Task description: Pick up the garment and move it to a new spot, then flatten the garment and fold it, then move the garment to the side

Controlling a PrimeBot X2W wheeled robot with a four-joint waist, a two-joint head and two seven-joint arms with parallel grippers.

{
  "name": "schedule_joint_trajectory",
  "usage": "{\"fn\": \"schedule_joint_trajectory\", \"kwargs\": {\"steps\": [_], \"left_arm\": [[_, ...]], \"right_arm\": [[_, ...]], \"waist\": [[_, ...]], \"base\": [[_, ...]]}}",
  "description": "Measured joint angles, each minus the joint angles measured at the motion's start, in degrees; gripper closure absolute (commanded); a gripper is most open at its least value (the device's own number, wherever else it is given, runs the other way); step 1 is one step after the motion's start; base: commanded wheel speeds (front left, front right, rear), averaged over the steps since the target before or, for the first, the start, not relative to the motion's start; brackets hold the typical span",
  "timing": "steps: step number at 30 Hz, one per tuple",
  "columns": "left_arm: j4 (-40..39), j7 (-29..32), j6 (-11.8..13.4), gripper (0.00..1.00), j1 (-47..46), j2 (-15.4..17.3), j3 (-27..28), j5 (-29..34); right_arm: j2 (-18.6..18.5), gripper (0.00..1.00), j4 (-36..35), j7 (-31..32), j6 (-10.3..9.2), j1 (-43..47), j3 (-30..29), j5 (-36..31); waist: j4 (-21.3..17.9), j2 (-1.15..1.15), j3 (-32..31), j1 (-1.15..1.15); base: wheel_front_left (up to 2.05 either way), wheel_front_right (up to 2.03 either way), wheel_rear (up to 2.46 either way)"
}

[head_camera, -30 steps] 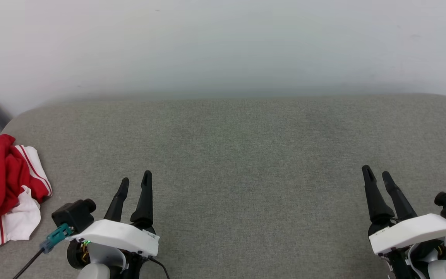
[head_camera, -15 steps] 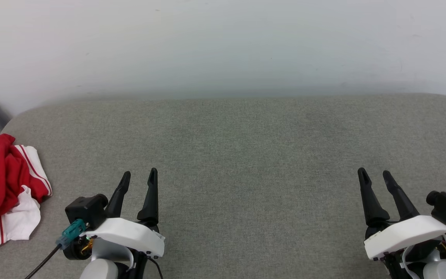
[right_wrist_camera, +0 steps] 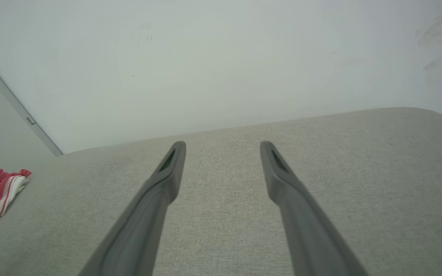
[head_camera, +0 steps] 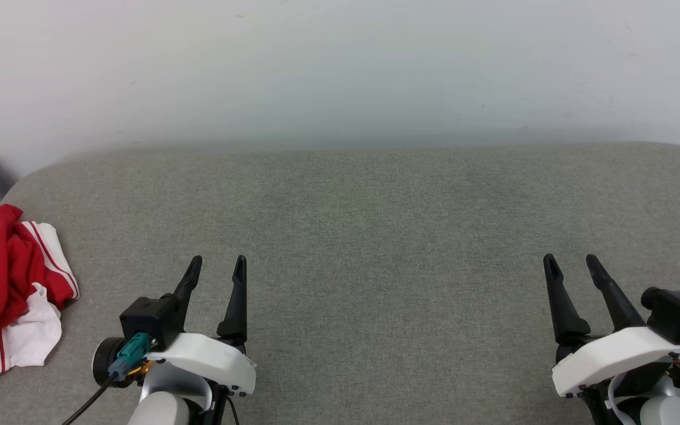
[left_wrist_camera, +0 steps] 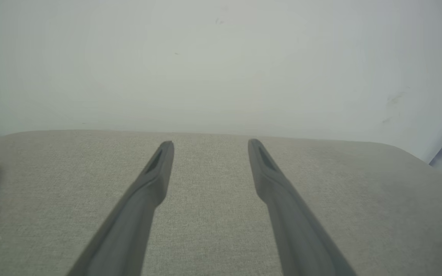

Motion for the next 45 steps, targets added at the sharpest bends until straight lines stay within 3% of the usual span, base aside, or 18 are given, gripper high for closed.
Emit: {"fn": "schedule_joint_trajectory", "kwargs": {"steps": [22,45], "left_arm": [[0.53,-2.59,0.65,0.0,0.1,-0.69,0.8,6.11],[3.04,-4.39,-0.88,0.0,0.77,-2.37,4.28,10.71]], "right_arm": [[0.24,0.0,0.07,-1.4,0.01,-0.01,-0.67,-7.9],[0.29,0.0,0.25,-2.8,0.02,-0.01,-0.96,-11.84]], "waist": [[0.71,0.0,-0.02,0.0],[1.06,0.0,-0.51,0.0]], "base": [[0.0,0.0,0.0],[0.0,0.0,0.0]]}}
